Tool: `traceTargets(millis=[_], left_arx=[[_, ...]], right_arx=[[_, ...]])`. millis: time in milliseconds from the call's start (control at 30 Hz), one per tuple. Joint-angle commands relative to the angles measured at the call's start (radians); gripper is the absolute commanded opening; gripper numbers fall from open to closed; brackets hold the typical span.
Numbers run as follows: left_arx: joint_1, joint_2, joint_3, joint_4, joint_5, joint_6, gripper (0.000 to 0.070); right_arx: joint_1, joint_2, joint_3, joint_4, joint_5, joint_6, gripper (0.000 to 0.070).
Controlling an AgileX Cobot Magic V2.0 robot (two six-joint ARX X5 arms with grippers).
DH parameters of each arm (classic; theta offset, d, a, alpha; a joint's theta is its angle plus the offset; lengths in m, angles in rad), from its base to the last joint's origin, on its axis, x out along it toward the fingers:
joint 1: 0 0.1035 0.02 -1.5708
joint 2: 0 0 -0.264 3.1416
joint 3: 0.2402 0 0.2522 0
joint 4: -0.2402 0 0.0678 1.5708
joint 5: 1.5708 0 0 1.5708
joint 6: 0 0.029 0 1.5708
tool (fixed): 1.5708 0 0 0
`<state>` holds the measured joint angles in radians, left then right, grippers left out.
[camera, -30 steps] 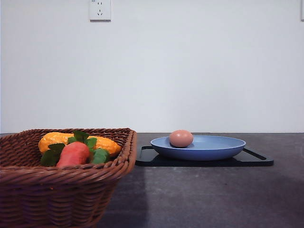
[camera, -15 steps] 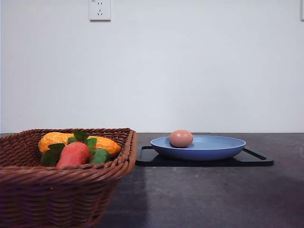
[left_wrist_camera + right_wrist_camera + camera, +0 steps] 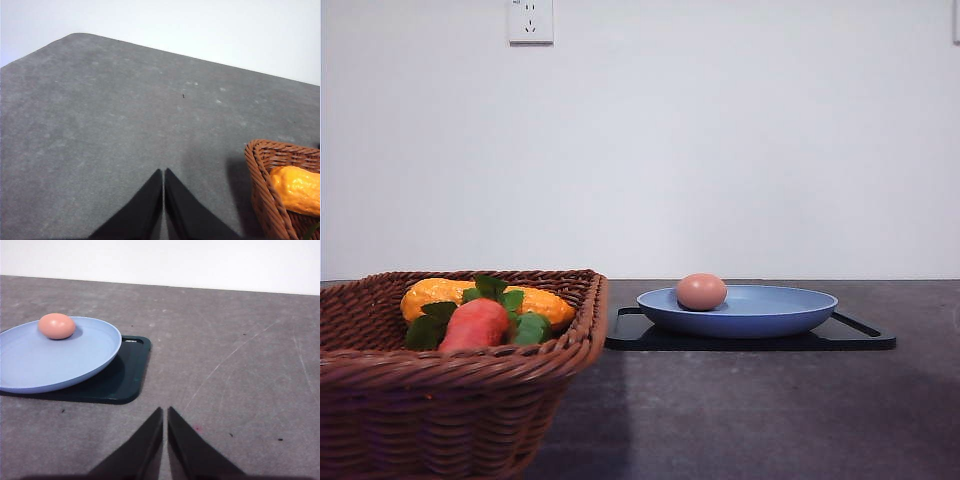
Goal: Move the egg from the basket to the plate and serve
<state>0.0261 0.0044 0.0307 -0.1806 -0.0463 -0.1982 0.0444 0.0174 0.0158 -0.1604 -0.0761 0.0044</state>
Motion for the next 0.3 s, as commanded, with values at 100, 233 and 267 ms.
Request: traceTargets(millis=[100, 233, 267], left_arx=[[0.002, -0.002, -0.027, -0.005, 0.005, -0.002, 0.0], [0.002, -0.002, -0.027, -0.005, 0.005, -0.001, 0.0], [0.002, -0.002, -0.027, -0.005, 0.006, -0.001, 0.0]], right_arx=[[0.0, -0.001, -0.006, 0.011, 0.001, 0.007, 0.0], [0.0, -0.001, -0.006, 0.01, 0.001, 0.007, 0.0], [0.0, -0.001, -0.006, 0.011, 0.001, 0.007, 0.0]])
